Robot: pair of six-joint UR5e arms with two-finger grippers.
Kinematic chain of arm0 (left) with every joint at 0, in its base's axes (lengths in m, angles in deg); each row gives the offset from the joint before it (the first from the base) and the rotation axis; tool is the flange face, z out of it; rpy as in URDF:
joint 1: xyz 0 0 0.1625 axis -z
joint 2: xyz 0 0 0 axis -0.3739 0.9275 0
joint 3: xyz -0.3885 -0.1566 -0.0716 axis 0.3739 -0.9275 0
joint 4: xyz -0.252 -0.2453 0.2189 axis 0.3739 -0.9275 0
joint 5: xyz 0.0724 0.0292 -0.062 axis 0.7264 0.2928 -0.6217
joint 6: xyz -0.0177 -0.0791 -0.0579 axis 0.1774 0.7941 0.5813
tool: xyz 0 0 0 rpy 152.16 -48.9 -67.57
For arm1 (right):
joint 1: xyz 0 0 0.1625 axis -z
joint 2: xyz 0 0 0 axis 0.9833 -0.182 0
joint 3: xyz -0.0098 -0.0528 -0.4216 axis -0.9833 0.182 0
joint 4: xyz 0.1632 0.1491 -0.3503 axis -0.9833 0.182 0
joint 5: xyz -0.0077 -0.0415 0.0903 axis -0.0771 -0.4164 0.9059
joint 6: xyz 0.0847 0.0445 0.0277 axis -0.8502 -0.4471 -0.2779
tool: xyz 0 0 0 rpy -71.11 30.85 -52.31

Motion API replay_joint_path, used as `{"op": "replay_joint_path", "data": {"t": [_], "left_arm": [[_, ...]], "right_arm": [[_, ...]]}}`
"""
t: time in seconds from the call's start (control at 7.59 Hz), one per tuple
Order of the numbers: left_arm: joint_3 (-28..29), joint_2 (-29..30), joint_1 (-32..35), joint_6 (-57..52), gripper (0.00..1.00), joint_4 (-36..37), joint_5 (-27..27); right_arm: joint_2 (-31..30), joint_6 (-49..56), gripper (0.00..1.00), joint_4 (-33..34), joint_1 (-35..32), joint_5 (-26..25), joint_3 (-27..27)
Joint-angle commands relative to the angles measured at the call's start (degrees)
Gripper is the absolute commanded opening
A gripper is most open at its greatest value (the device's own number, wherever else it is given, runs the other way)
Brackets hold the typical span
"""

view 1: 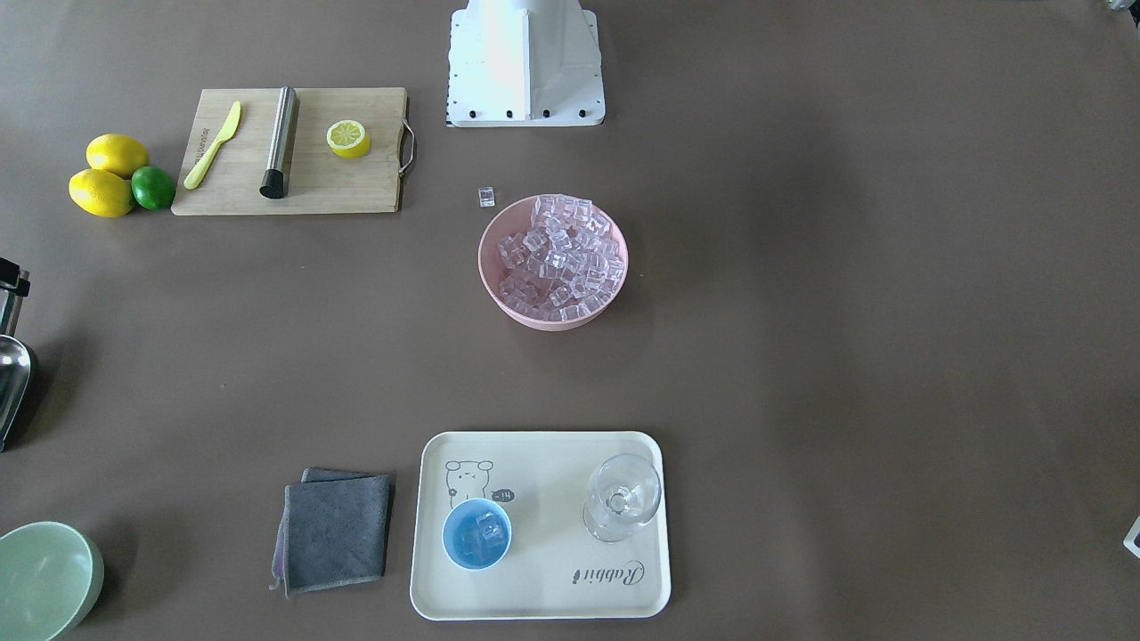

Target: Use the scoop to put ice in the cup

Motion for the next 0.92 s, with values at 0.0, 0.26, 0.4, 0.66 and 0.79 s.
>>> {"op": "replay_joint_path", "data": {"t": [0.0,0.26,0.4,0.66,0.79], "left_arm": [[-0.25,0.23,-1.52,0.17,0.99,0.00,-0.08],[-0.34,0.76,-3.55,0.26,0.99,0.01,-0.17],[-0.51,0.76,-3.29,0.26,0.99,0.01,-0.26],[-0.70,0.58,-3.46,0.26,0.99,0.01,-0.26],[-1.04,0.67,-3.55,0.26,0.99,0.01,-0.43]], "right_arm": [[-0.19,8.61,1.00,2.61,-7.99,-0.54,0.25],[-0.10,22.31,1.00,11.03,-15.48,-1.68,0.33],[-1.05,24.37,1.00,12.54,-18.03,-1.77,0.07],[-2.73,24.48,1.00,12.38,-20.43,-2.04,-0.10],[-3.52,24.48,1.00,12.04,-20.95,-2.65,-0.19]]}}
